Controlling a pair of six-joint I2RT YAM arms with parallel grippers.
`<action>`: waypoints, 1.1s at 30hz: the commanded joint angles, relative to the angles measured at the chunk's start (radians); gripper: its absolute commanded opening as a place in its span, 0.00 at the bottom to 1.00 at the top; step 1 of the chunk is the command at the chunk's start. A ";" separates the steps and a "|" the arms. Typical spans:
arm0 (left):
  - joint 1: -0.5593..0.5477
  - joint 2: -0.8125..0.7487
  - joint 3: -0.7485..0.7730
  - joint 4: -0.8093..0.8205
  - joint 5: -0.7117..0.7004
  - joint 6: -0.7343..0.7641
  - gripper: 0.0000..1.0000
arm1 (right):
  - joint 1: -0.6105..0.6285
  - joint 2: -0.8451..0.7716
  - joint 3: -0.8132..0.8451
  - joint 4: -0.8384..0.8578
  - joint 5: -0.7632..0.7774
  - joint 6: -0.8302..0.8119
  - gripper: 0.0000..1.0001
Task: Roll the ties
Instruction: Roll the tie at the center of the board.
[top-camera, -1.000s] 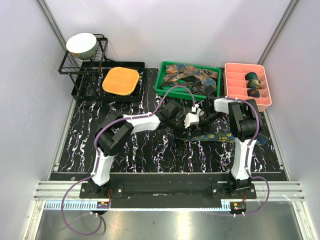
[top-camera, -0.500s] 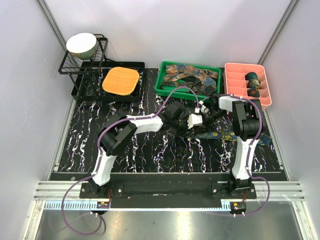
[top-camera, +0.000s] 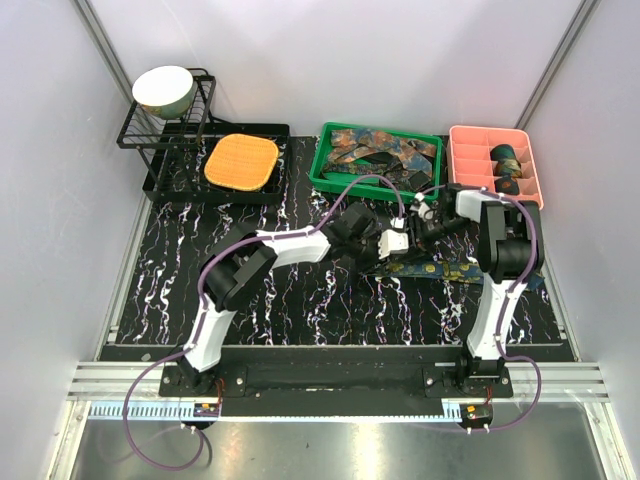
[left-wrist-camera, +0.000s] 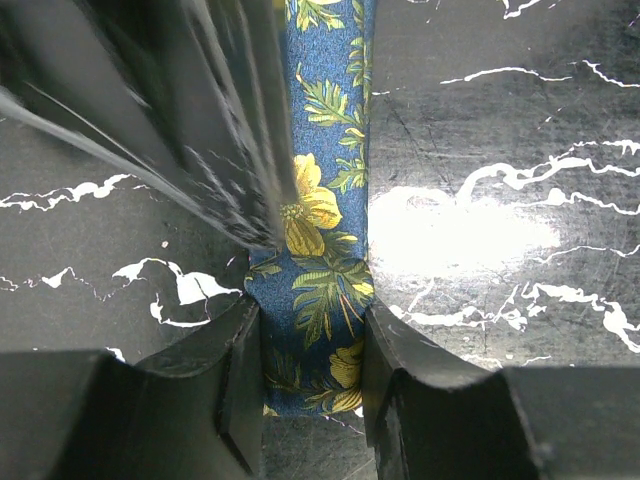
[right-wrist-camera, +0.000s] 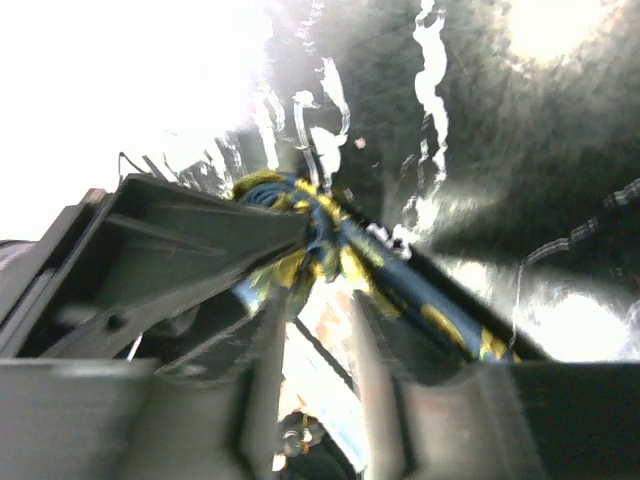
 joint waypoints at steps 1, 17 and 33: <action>-0.003 0.176 -0.046 -0.408 -0.208 0.034 0.13 | -0.013 -0.107 -0.029 0.010 -0.121 -0.036 0.44; -0.030 0.198 0.037 -0.517 -0.213 0.017 0.14 | 0.031 -0.103 -0.146 0.192 -0.123 0.005 0.42; -0.023 0.178 0.060 -0.448 -0.092 -0.015 0.45 | 0.047 -0.063 -0.143 0.138 0.188 0.010 0.00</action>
